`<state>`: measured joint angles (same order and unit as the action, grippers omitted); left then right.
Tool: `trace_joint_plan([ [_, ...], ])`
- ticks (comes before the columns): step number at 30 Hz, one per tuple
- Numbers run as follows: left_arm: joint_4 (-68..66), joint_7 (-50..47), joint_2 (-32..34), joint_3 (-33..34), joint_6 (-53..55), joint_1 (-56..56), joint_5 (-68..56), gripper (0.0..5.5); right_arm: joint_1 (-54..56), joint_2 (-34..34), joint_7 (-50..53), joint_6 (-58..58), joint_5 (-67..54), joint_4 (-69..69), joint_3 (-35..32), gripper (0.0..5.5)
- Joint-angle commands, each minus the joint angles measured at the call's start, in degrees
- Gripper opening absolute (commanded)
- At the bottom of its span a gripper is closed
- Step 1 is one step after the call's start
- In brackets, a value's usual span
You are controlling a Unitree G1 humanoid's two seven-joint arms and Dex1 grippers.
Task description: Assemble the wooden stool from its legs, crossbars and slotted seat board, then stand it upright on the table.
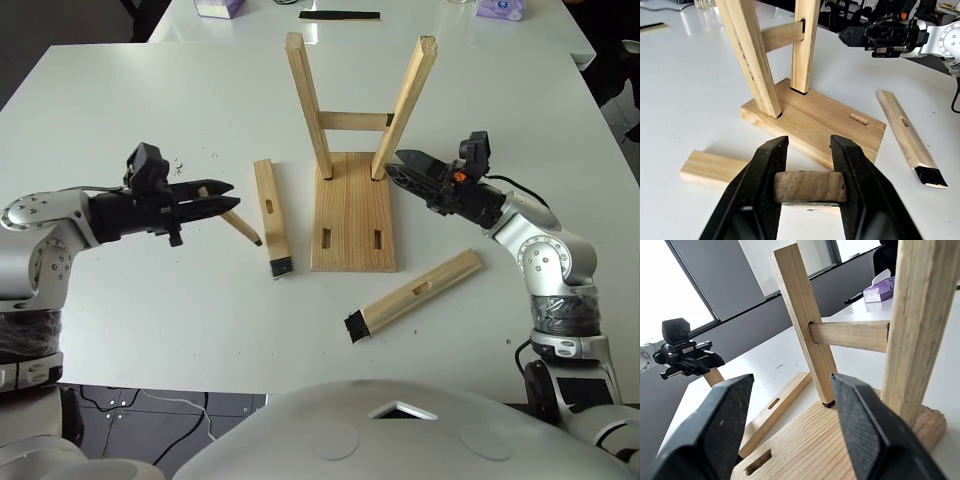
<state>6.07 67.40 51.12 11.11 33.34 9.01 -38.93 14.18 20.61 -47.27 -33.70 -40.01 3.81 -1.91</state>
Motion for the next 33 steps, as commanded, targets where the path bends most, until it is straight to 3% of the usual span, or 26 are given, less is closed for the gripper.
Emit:
trace_joint_plan([
  [1, -2.5, 0.3, -0.4, -2.0, -2.1, 4.9, 2.7, 1.35, 1.5, 0.3, -0.5, 0.1, 1.2, -0.8, 0.5, 2.83],
  [12, -16.8, 5.2, -5.4, -8.2, -14.0, 14.1, 10.9, 1.35, 3.1, -0.2, -1.8, 0.7, 3.3, -2.8, 2.0, 2.83],
  [33, -25.8, 9.9, -7.7, -11.8, -18.8, 18.5, 16.9, 1.35, 2.5, -2.0, -1.8, 0.6, 4.7, -3.2, 2.2, 2.83],
])
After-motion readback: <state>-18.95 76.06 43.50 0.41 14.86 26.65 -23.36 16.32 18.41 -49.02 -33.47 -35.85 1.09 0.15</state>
